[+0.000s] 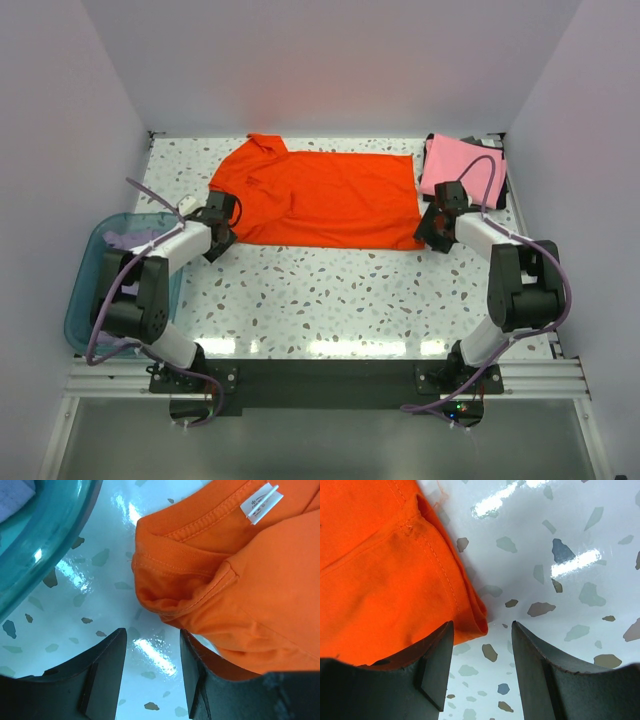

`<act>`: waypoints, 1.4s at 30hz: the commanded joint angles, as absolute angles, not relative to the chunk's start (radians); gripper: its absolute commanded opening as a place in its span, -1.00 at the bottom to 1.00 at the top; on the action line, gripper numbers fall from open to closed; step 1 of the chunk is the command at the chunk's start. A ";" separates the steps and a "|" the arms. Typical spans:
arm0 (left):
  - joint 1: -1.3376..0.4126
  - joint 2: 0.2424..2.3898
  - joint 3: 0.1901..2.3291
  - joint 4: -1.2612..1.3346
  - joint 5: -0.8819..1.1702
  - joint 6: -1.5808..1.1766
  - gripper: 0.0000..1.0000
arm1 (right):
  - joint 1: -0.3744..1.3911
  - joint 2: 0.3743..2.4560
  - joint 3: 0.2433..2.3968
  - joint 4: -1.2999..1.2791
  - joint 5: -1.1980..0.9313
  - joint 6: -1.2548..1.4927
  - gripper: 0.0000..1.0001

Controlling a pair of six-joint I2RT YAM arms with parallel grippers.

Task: Fold and stack the t-shirts
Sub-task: Fold the tshirt

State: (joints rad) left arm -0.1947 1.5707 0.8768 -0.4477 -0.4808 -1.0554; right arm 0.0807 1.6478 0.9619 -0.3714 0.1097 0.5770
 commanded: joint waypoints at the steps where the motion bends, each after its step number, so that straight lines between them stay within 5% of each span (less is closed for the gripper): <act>1: -0.184 1.585 0.934 -0.413 -0.555 -1.065 0.03 | 0.071 1.620 0.959 -0.322 0.109 0.594 0.08; 17: -0.164 1.693 0.973 -0.442 -0.632 -1.089 0.00 | 0.072 1.677 0.936 -0.256 0.014 0.626 -0.02; 22: -0.155 1.713 0.986 -0.463 -0.653 -1.114 -0.07 | 0.074 1.700 0.934 -0.245 0.002 0.627 -0.20; 27: -0.141 1.738 1.037 -0.471 -0.660 -1.101 -0.23 | 0.072 1.706 0.959 -0.274 0.006 0.618 -0.53; 33: -0.135 1.752 1.104 -0.491 -0.658 -1.059 -0.73 | 0.069 1.689 0.988 -0.330 0.028 0.597 -1.00; 35: -0.135 1.735 1.115 -0.505 -0.653 -1.055 -1.00 | 0.067 1.672 0.986 -0.337 0.031 0.592 -1.00; 42: -0.135 1.645 1.094 -0.633 -0.676 -1.111 -1.00 | 0.023 1.577 0.944 -0.388 0.005 0.571 -1.00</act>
